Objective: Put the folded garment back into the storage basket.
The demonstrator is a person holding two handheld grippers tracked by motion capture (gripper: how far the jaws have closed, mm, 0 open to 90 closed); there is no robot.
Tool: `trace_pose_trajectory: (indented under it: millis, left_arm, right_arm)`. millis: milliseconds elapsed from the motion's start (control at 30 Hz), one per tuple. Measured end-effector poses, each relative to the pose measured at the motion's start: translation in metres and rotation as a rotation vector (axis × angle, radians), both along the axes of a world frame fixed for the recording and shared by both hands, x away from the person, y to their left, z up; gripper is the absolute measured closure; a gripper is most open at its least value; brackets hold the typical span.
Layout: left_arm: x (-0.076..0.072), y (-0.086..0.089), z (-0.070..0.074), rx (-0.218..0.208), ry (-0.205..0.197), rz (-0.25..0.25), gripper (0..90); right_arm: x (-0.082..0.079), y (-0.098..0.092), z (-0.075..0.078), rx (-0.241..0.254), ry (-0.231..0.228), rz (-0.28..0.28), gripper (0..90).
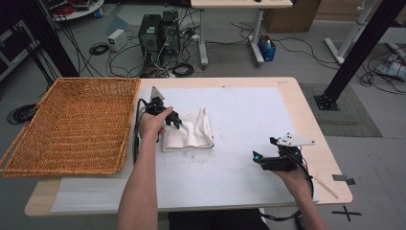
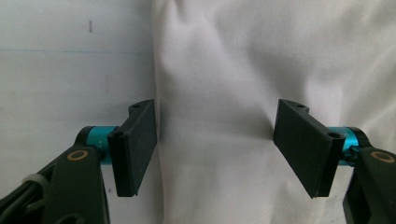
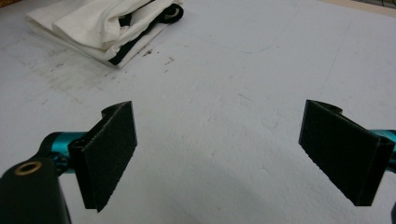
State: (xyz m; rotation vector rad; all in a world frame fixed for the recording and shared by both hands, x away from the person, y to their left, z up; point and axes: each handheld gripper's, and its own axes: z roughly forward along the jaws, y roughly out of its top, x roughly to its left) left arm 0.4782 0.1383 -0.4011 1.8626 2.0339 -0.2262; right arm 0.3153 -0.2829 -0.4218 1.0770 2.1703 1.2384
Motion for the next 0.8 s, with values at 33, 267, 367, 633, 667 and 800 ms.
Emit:
trace_pose_trajectory:
  millis: [33, 267, 367, 633, 667, 800]
  left_arm:
    - [0.0, 0.0, -0.001, -0.003, 0.003, -0.004, 30.4]
    - [0.001, -0.002, -0.01, -0.05, 0.014, 0.011, 24.6]
    - [0.0, -0.006, -0.011, -0.044, 0.01, 0.033, 22.6]
    - [0.0, -0.022, -0.007, -0.067, 0.002, 0.054, 16.8]
    - [0.0, -0.025, -0.006, -0.061, 0.0, 0.044, 16.5]
    - [0.0, -0.04, -0.006, 0.004, -0.004, 0.036, 13.8]
  right_arm:
    - [0.0, 0.0, 0.0, -0.002, 0.0, 0.003, 11.1]
    - [0.0, 0.0, -0.004, -0.006, 0.01, -0.001, 11.2]
    - [0.0, -0.001, -0.005, -0.007, 0.012, -0.003, 11.2]
    - [-0.001, -0.003, -0.008, -0.005, 0.018, -0.007, 11.2]
    - [-0.001, -0.003, -0.008, -0.003, 0.02, -0.008, 11.1]
    - [-0.002, -0.004, -0.01, -0.002, 0.021, -0.009, 11.2]
